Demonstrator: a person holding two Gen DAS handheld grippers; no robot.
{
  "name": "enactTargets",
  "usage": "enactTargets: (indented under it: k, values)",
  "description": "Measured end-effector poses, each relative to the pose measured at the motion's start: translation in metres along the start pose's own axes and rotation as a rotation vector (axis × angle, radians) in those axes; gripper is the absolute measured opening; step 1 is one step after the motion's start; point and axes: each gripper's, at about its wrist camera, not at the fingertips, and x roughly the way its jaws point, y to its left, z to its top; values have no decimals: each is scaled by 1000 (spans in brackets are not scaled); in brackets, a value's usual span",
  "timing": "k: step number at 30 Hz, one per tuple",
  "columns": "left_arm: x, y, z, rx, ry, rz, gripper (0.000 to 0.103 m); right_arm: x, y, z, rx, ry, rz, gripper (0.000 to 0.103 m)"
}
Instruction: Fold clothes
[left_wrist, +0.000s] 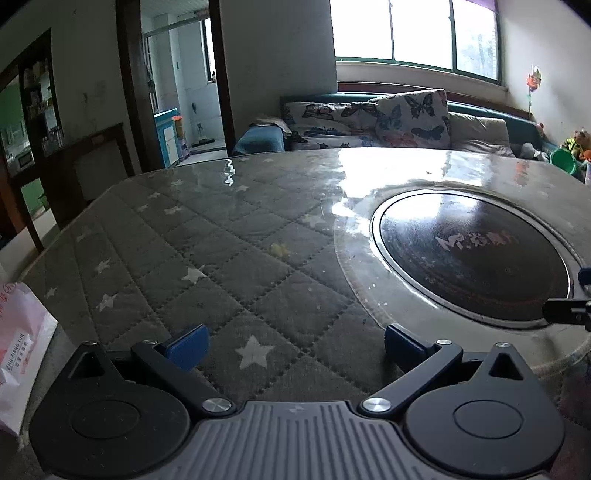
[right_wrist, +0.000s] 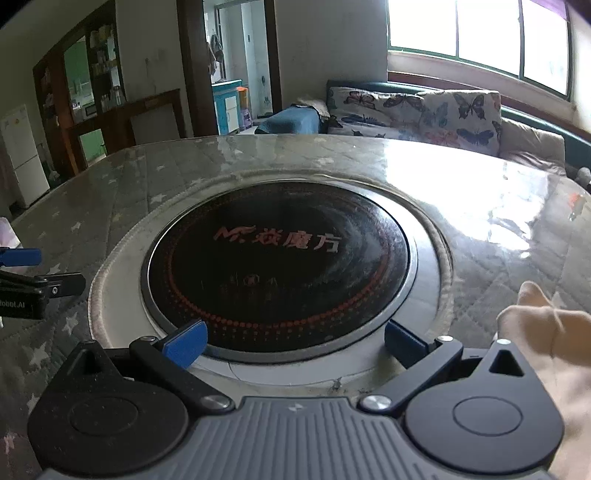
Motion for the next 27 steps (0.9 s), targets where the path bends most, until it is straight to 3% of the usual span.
enactTargets:
  k: [8, 27]
  values:
    - [-1, 10, -3, -50, 18, -30, 103, 2, 5, -1, -37, 12, -20, 103]
    - [-4, 13, -6, -57, 17, -34, 103, 1, 1, -2, -46, 12, -17, 103]
